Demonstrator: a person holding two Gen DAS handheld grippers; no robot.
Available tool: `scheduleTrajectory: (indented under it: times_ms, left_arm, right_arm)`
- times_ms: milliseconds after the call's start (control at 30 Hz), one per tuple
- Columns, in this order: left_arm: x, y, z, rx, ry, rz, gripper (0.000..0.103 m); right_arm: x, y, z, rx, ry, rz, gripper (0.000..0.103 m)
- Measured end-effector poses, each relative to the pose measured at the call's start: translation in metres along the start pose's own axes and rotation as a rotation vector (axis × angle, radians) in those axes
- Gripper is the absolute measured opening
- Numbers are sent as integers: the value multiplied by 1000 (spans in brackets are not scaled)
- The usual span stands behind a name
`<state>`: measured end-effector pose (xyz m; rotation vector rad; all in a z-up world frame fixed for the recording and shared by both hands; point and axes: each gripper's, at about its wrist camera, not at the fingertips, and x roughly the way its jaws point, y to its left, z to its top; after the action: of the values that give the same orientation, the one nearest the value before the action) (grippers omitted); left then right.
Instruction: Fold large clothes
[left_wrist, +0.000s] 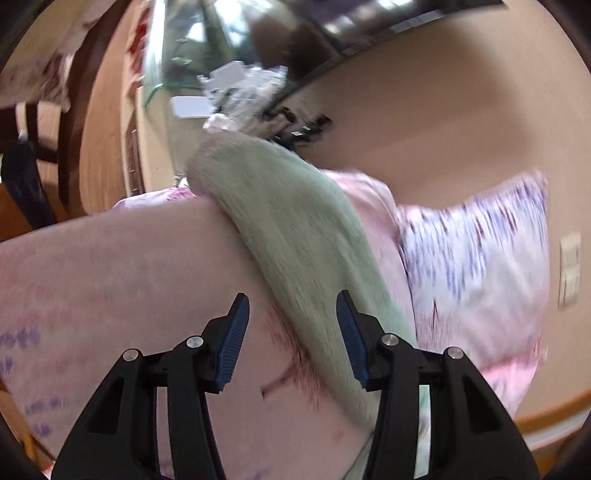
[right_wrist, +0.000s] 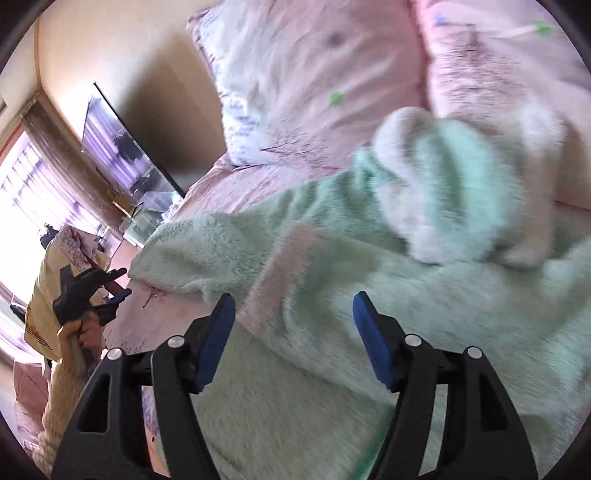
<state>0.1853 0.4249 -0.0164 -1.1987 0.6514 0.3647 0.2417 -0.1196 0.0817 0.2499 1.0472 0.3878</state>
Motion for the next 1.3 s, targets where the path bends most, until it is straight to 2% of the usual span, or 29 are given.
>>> scheduleTrajectory:
  times_ms: [233, 333, 367, 400, 467, 533, 600, 700, 800, 900, 1067, 1200, 1300]
  left_arm:
    - [16, 12, 31, -119, -81, -15, 43]
    - [22, 17, 42, -162, -97, -12, 29]
    - [24, 20, 45, -178, -98, -11, 21]
    - [26, 22, 48, -189, -97, -8, 9]
    - [26, 25, 50, -209, -103, -5, 6]
    - [20, 17, 50, -180, -118, -14, 5]
    - [9, -3, 48, -103, -148, -22, 5]
    - [-12, -47, 39, 47, -182, -81, 4]
    - [-32, -107, 13, 232, -193, -168, 4]
    - [-43, -162, -30, 408, -166, -262, 4]
    - [-44, -236, -134, 693, -29, -414, 4]
    - [-21, -261, -226, 873, 118, -454, 4]
    - [2, -267, -284, 987, 199, -440, 4]
  right_arm:
    - [-18, -41, -11, 52, -13, -81, 66]
    - [-28, -52, -20, 59, -17, -94, 66]
    - [-30, -55, -22, 60, -19, -98, 66]
    - [-33, -58, -25, 57, -25, -107, 66]
    - [-37, -62, -28, 50, -33, -121, 66]
    - [-41, -64, -30, 48, -45, -130, 66]
    - [-46, -67, -31, 49, -59, -128, 66]
    - [-52, -70, -31, 52, -90, -127, 66]
    - [-58, -76, -31, 70, -111, -122, 66]
    - [-62, -82, -33, 88, -124, -121, 66]
    - [-66, -94, -38, 114, -134, -139, 66]
    - [-66, -105, -42, 144, -140, -150, 66]
    - [-67, -112, -45, 154, -145, -169, 66]
